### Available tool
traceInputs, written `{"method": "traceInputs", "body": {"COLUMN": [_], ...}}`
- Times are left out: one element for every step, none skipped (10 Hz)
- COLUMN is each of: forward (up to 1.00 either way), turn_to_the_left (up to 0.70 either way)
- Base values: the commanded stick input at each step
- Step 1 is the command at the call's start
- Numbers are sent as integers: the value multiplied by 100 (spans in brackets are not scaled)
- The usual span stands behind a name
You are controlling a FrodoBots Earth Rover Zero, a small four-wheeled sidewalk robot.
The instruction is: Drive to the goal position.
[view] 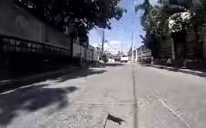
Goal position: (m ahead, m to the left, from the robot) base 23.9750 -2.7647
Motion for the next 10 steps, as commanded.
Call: {"method": "traceInputs", "body": {"forward": [100,100,100,100,100,100,100,100,100,100], "turn_to_the_left": [3,3,-37,-37,-37,-37,-37,-37,-27,0]}}
